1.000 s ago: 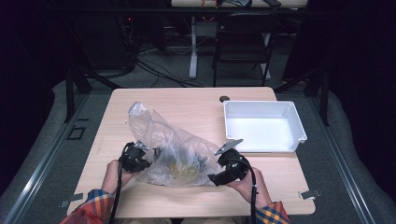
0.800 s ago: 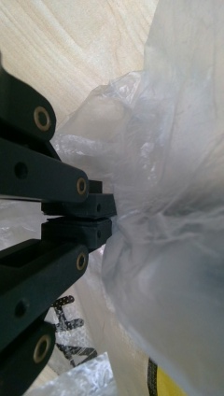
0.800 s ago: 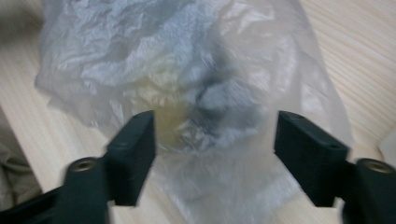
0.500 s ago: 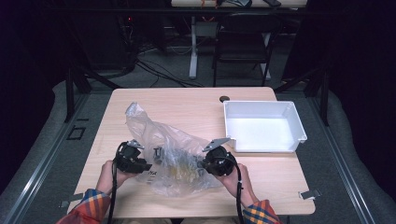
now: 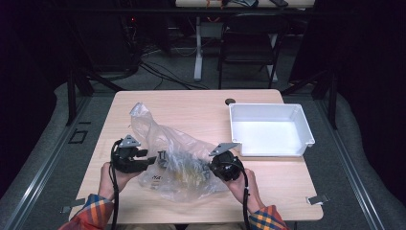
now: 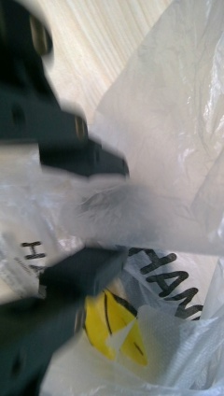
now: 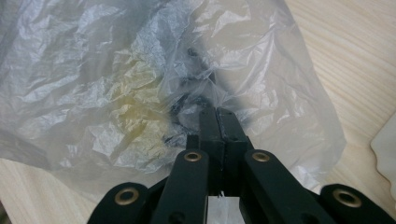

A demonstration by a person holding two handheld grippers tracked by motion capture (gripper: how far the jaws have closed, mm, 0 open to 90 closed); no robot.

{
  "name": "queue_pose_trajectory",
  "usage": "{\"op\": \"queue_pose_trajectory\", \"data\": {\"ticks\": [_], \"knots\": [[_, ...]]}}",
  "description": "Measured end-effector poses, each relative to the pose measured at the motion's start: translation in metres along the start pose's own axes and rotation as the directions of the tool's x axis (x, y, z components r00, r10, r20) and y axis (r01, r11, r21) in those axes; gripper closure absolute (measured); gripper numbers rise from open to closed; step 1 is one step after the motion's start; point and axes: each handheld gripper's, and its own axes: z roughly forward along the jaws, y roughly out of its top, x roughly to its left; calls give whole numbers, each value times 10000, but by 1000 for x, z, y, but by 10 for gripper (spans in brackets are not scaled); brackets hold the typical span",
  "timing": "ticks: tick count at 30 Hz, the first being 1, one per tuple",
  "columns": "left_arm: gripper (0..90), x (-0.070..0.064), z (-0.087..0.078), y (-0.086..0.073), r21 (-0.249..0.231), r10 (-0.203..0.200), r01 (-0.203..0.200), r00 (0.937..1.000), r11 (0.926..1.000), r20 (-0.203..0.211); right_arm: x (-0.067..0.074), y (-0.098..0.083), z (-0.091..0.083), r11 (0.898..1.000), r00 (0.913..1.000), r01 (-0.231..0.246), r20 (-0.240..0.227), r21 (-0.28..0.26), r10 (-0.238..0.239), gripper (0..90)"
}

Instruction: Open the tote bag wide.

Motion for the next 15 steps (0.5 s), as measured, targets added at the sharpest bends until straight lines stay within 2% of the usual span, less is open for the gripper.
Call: {"op": "queue_pose_trajectory", "data": {"ticks": [2,4,9,10,13,15], "knots": [[783,1,6,-1,138,-37,35,9999,9999,122,-1,0,-2,10000,10000,13,83,-24,-13,900],[893,2,10,-4,395,79,-82,9999,9992,78,-3,-2,-5,9995,9998,-130,174,-282,135,900],[900,9,8,-10,623,58,-67,9999,9980,153,-14,-7,-11,9960,9963,-635,532,-630,669,900],[900,10,7,-11,593,10,-13,10000,9982,57,-15,-7,-11,9955,9958,-679,577,-663,718,900],[900,17,5,-17,820,-110,101,9999,9966,107,-21,-10,-9,9936,9921,-876,842,-710,935,900],[900,21,4,-19,934,-138,127,9999,9955,104,-25,-12,-7,9936,9907,-990,882,-551,1036,900]]}}
